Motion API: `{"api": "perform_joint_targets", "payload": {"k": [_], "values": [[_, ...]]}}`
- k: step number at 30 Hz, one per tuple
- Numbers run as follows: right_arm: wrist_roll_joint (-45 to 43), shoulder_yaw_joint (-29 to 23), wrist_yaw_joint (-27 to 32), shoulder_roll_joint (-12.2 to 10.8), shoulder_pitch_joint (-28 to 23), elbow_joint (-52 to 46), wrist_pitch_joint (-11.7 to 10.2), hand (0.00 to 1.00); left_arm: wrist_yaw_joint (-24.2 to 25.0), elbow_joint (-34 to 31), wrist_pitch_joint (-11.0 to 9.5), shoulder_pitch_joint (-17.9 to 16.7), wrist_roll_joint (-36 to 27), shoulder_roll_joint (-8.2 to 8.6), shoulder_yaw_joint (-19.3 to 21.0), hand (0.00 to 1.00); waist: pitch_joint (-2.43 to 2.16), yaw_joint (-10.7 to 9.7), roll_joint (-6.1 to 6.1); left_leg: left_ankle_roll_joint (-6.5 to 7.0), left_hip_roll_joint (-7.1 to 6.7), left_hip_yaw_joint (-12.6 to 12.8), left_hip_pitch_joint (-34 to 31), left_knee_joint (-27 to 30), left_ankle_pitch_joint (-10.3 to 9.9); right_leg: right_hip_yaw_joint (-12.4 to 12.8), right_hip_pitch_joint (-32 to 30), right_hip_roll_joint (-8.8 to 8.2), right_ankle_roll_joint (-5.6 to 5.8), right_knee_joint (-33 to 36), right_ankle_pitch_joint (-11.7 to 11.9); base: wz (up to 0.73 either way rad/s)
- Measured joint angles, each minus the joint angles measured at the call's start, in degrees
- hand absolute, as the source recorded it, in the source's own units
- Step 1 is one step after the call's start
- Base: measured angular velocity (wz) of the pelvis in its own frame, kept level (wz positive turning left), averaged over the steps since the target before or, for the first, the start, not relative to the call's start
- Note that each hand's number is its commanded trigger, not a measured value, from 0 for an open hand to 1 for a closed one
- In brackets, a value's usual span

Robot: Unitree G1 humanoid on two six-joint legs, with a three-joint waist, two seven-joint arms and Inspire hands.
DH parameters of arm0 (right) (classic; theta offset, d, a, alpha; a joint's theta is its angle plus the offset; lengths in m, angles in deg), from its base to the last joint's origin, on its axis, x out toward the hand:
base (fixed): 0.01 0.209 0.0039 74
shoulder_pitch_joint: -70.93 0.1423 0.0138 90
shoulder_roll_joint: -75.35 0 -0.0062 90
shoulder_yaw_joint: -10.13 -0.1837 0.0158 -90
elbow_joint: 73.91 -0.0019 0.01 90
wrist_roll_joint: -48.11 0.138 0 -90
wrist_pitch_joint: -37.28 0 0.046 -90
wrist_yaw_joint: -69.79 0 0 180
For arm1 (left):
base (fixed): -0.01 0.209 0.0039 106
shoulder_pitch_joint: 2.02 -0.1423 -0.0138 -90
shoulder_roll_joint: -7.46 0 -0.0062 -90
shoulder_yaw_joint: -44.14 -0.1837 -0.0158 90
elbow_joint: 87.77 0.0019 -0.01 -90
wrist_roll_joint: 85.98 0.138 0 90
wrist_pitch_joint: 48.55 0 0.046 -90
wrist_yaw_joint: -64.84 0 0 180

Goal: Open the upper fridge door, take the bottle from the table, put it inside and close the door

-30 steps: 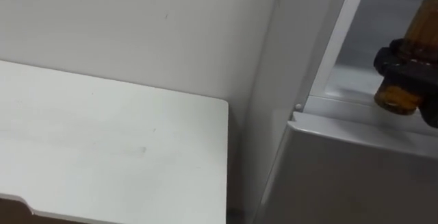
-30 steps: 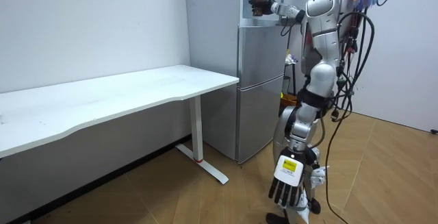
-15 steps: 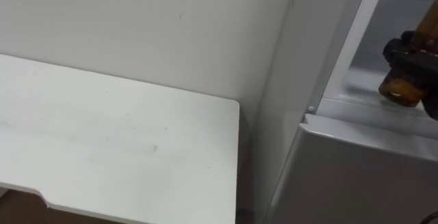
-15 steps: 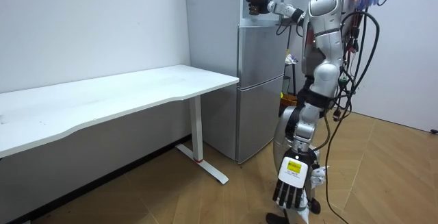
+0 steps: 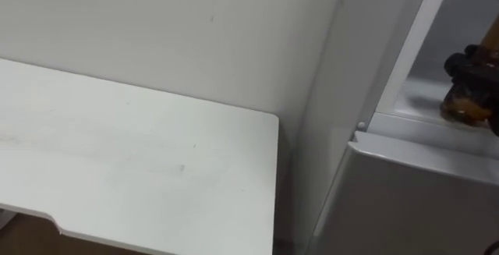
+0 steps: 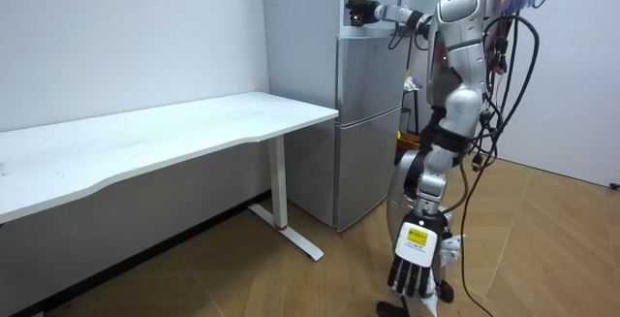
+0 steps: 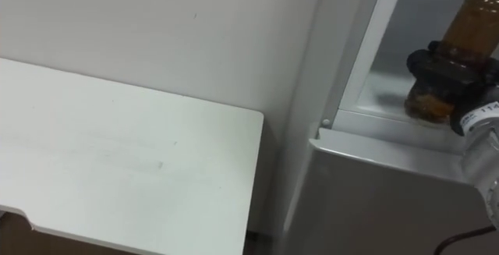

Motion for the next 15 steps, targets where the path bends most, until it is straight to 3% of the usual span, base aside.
{"api": "perform_joint_targets", "payload": {"k": [8,15], "values": [[0.8,3.9,-1.5,2.0,2.0,4.7,0.0,1.00,1.6,-0.6,0.4,0.0,0.1,-1.14,-0.1,0.00,-0.41,0.8,-0.57,0.00,0.03,0.0,0.0,0.1,0.0,-0.4,0.1,-0.01,0.00,0.0,0.0,0.00],[-0.7,7.0,-4.2,2.8,3.8,7.1,-0.1,1.00,2.1,-0.6,0.7,-0.1,-0.1,-1.28,-0.2,0.00,-0.30,1.5,-0.44,-0.01,0.09,-0.3,0.2,0.2,0.0,-0.7,0.3,0.00,0.00,0.0,0.0,0.01]]}}
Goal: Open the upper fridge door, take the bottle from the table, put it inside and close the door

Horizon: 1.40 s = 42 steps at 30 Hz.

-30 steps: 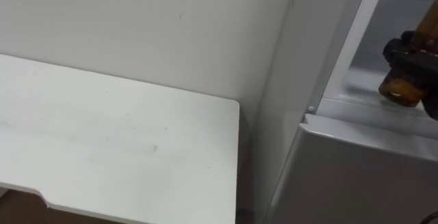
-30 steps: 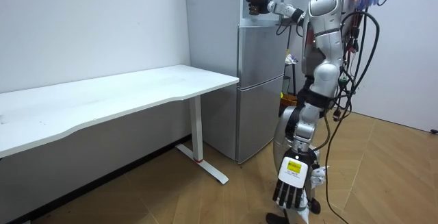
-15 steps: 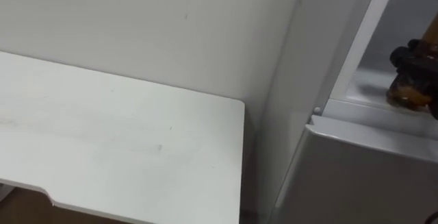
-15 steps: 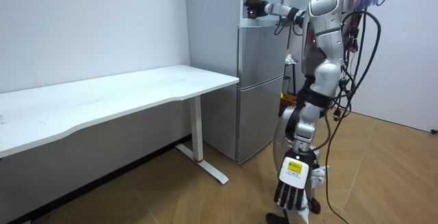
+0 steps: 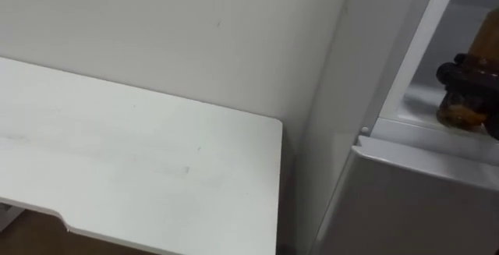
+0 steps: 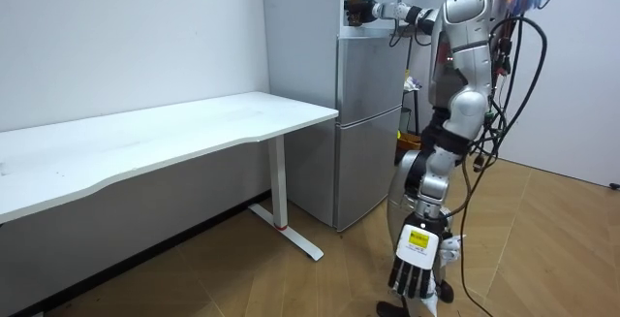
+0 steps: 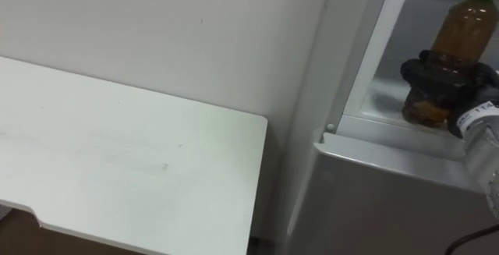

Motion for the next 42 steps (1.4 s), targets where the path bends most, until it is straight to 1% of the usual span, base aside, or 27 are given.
{"api": "perform_joint_targets", "payload": {"k": [1,3,5,7,10,15,17,20,25,28,31,34,36,38,39,40,41,42], "values": [[-0.8,0.1,-0.5,0.0,0.1,0.3,0.0,1.00,0.0,0.0,0.0,-0.1,-0.2,0.00,0.0,0.00,0.10,0.0,0.12,0.00,-0.02,-0.1,0.0,0.1,0.0,-0.2,0.2,-0.01,0.00,0.0,0.0,0.08],[-1.2,0.2,-1.6,0.0,0.2,2.3,-1.3,1.00,0.0,0.2,0.0,-0.3,0.0,0.00,-0.1,0.00,0.66,0.7,0.54,-0.01,-0.03,-0.3,0.7,0.0,0.0,-0.6,0.9,-0.01,0.00,-0.1,0.0,0.06],[-1.3,0.2,-2.3,0.1,0.2,4.1,-2.3,1.00,0.0,0.1,-0.2,-1.0,0.1,0.13,-0.1,0.00,0.79,1.4,0.49,-0.08,0.00,-0.6,0.9,-0.3,0.0,-0.8,1.3,0.03,0.00,-0.1,0.0,0.02],[-1.2,0.2,-2.3,0.1,0.2,4.9,-2.8,1.00,-0.1,0.1,-0.2,-1.4,0.2,0.28,-0.1,0.00,0.79,1.5,0.48,-0.13,-0.01,-0.9,0.8,-0.3,-0.1,-0.8,1.4,0.04,0.00,-0.1,0.0,0.07],[-1.2,0.2,-2.4,0.1,0.2,5.9,-4.5,1.00,-0.1,0.0,-0.2,-1.8,0.2,0.24,-0.1,0.00,0.75,1.9,0.46,-0.15,0.00,-1.1,0.0,0.0,-0.1,-0.8,0.9,0.08,0.00,-0.1,0.0,0.02],[-1.3,0.7,-1.9,0.2,0.2,7.0,-6.3,1.00,-0.3,-0.2,-0.2,-2.1,0.2,-0.32,-1.3,0.00,0.74,2.7,0.54,-0.16,0.00,-1.6,-0.9,0.8,-0.1,-1.5,0.6,0.10,-0.01,-0.1,0.0,0.05],[-1.3,1.2,-1.6,0.2,0.2,8.2,-7.5,1.00,-0.3,-0.8,-0.1,-2.2,0.2,-0.46,-1.7,0.00,0.74,2.9,0.54,-0.20,0.01,-1.9,-1.0,0.9,-0.1,-1.9,0.7,0.11,-0.02,-0.1,0.0,0.08],[-1.3,1.2,-1.4,0.2,0.2,8.7,-8.0,1.00,-0.2,-2.1,-0.1,-2.2,0.2,-0.54,-2.5,0.00,0.74,3.0,0.53,-0.21,-0.03,-2.6,-1.7,1.6,-0.1,-2.4,0.7,0.12,-0.02,-0.1,0.0,0.11],[-1.1,1.9,-1.4,0.2,0.2,9.3,-8.3,1.00,-0.2,-2.2,0.1,-2.2,0.2,-0.74,-3.5,0.00,0.70,3.4,0.50,-0.21,-0.02,-2.8,-1.7,1.8,-0.1,-2.6,0.7,0.12,-0.13,-0.1,0.1,0.01],[-1.0,1.9,-1.4,0.2,0.3,10.4,-9.0,1.00,-0.1,-2.4,0.1,-2.2,0.2,-0.75,-3.6,0.00,0.70,3.9,0.50,-0.21,-0.02,-2.8,-1.7,1.8,-0.1,-2.6,0.7,0.13,-0.19,-0.1,0.1,0.00],[-1.0,1.9,-0.9,0.2,0.3,10.9,-9.2,1.00,0.0,-2.7,0.4,-2.2,0.2,-0.79,-3.6,0.00,0.71,4.5,0.51,-0.22,-0.01,-2.9,-1.8,1.9,-0.1,-2.6,0.7,0.13,-0.21,-0.1,0.1,0.00],[-1.0,1.9,-0.4,0.2,0.3,10.9,-9.4,1.00,0.0,-2.8,0.6,-2.2,0.1,-0.88,-3.7,0.00,0.71,4.6,0.51,-0.23,-0.01,-3.1,-2.2,2.2,-0.1,-3.0,0.6,0.12,-0.27,-0.1,0.2,0.03],[-1.0,1.9,-0.2,0.3,0.4,10.9,-9.8,1.00,0.2,-2.7,0.6,-2.1,0.1,-0.98,-4.0,0.00,0.73,4.6,0.53,-0.24,0.01,-3.2,-2.8,2.6,-0.1,-3.2,0.1,0.13,-0.38,0.0,0.2,0.02],[-1.0,1.9,-0.3,0.3,0.4,11.3,-10.7,1.00,0.4,-2.7,0.6,-2.1,0.1,-0.99,-4.1,0.00,0.76,4.6,0.58,-0.26,0.02,-3.4,-3.6,2.9,-0.1,-3.3,-0.3,0.18,-0.59,-0.1,0.4,0.02],[-1.0,1.9,-0.3,0.3,0.4,11.6,-10.8,0.98,0.5,-2.7,0.6,-2.1,0.1,-1.01,-4.1,0.00,0.78,4.6,0.61,-0.26,0.02,-3.4,-3.6,2.9,-0.1,-3.4,-0.3,0.18,-0.60,-0.1,0.4,0.06],[-1.1,1.9,-0.2,0.3,0.4,11.9,-11.3,0.71,0.9,-2.7,0.6,-2.1,0.0,-1.15,-4.2,0.00,0.82,4.6,0.67,-0.26,-0.01,-3.7,-3.7,3.0,-0.1,-3.5,-0.2,0.18,-0.60,-0.1,0.4,0.10],[-1.1,1.9,-0.2,0.3,0.5,12.5,-11.6,0.27,1.0,-2.7,0.6,-2.0,-0.1,-1.42,-4.8,0.00,0.83,4.5,0.69,-0.27,-0.03,-4.0,-4.0,3.3,-0.1,-3.9,-0.3,0.20,-0.60,-0.1,0.4,0.12],[-1.1,1.9,-0.1,0.3,0.6,12.8,-11.8,0.00,1.0,-2.7,0.6,-2.0,-0.1,-1.51,-5.2,0.00,0.85,4.5,0.71,-0.27,-0.03,-4.2,-4.2,3.5,-0.1,-3.9,-0.3,0.22,-0.60,-0.1,0.4,0.13]]}}
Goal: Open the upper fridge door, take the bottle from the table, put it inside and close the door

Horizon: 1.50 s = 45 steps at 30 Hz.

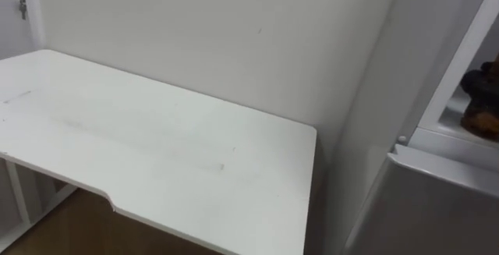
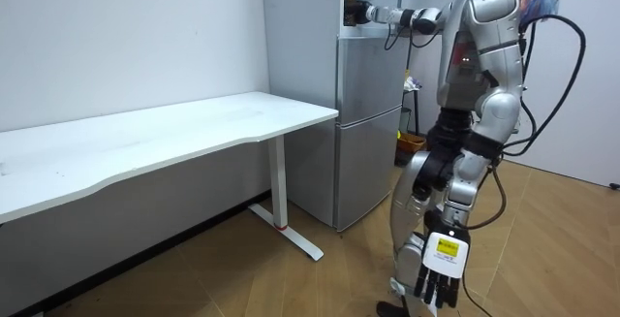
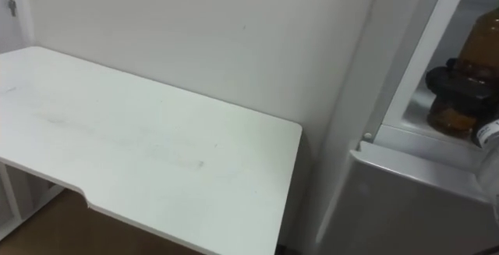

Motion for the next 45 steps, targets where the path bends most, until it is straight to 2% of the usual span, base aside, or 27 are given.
{"api": "perform_joint_targets", "payload": {"k": [5,8,11,19,23,27,31,39,45], "values": [[-0.3,-0.1,1.0,0.0,1.4,0.7,-1.3,0.00,0.0,-1.2,0.0,0.0,0.0,-0.07,-1.6,0.00,0.15,-0.1,0.51,-0.06,0.10,-0.5,-2.3,1.1,0.0,-0.2,-1.6,0.21,-0.44,0.1,0.3,0.04],[-1.6,-0.1,1.0,0.0,2.4,2.0,-1.3,0.00,0.0,-1.0,0.0,0.0,0.0,-0.08,-1.9,0.00,0.23,-0.2,0.73,-0.10,0.12,-0.3,-2.4,1.1,0.1,-0.2,-1.9,0.21,-0.50,0.1,0.3,0.00],[-1.7,0.3,1.0,0.0,3.4,3.0,-1.5,0.00,0.3,-1.1,0.0,0.0,-0.5,-0.07,-3.8,0.00,0.46,-0.1,1.14,-0.10,0.15,-0.2,-2.4,1.1,0.1,-0.3,-1.7,0.20,-0.54,0.1,0.3,0.00],[-2.3,0.3,-0.6,0.0,3.4,2.9,-3.8,0.00,2.8,-1.0,-0.1,0.1,-0.5,0.04,-3.8,0.00,0.68,-0.1,2.10,-0.22,0.41,0.0,-2.4,0.9,0.2,-0.3,-1.9,0.37,-0.59,0.1,0.4,0.00],[-2.8,0.4,-1.8,0.0,3.4,2.9,-3.2,0.00,3.6,-0.9,-0.1,0.1,-0.5,0.13,-3.7,0.00,0.70,-0.1,2.23,-0.37,0.52,0.2,-2.3,0.8,0.3,-0.1,-2.0,0.48,-0.61,0.1,0.4,0.00],[-3.4,0.3,-2.3,0.0,3.4,2.8,-2.9,0.00,3.8,-1.0,-0.5,0.1,-0.4,0.18,-3.2,0.00,0.58,-0.4,2.25,-0.42,0.58,0.4,-1.6,0.7,0.3,0.1,-1.6,0.53,-0.62,0.1,0.4,0.00],[-4.2,0.3,-2.7,0.0,3.4,2.8,-2.2,0.00,3.4,-1.0,-1.8,0.1,-0.4,0.18,-2.1,0.00,0.43,-0.4,2.19,-0.47,0.53,0.4,-0.4,0.1,0.4,0.0,-0.6,0.51,-0.61,0.0,0.4,0.00],[-4.2,0.3,-3.2,0.0,3.0,2.6,-2.1,0.00,2.6,-1.0,-3.4,0.1,-0.4,0.18,-2.1,0.00,0.38,-0.9,2.19,-0.51,0.53,0.4,0.3,-0.1,0.5,-0.1,0.0,0.51,-0.60,-0.1,0.4,0.00],[-4.1,0.4,-3.6,0.0,0.7,-0.1,-2.0,0.00,1.5,-0.3,-4.0,0.1,-0.5,0.20,-2.2,0.00,0.10,-1.7,1.78,-0.56,0.50,0.4,0.9,-1.0,0.8,0.0,0.3,0.45,-0.60,-0.1,0.4,0.00]]}}
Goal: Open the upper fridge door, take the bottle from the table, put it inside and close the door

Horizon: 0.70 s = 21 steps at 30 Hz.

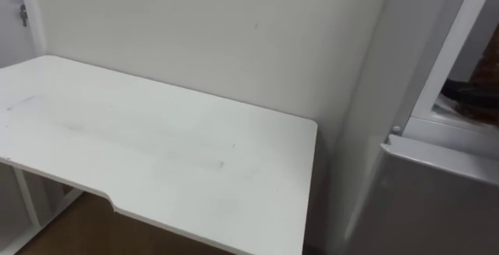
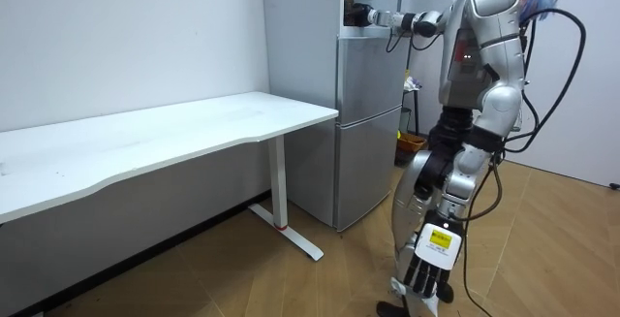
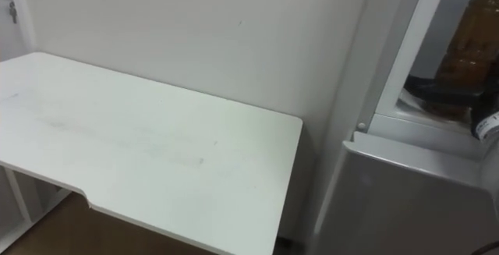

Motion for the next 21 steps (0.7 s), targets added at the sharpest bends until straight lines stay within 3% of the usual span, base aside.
{"api": "perform_joint_targets", "payload": {"k": [21], "values": [[1.1,0.0,-0.4,0.0,-2.1,-1.4,0.4,0.00,-0.5,1.4,0.3,1.1,0.1,0.03,0.0,0.00,-0.10,-1.3,-0.21,0.00,0.10,1.8,1.7,-1.0,0.0,1.9,0.6,-0.01,0.01,-0.1,0.0,-0.04]]}}
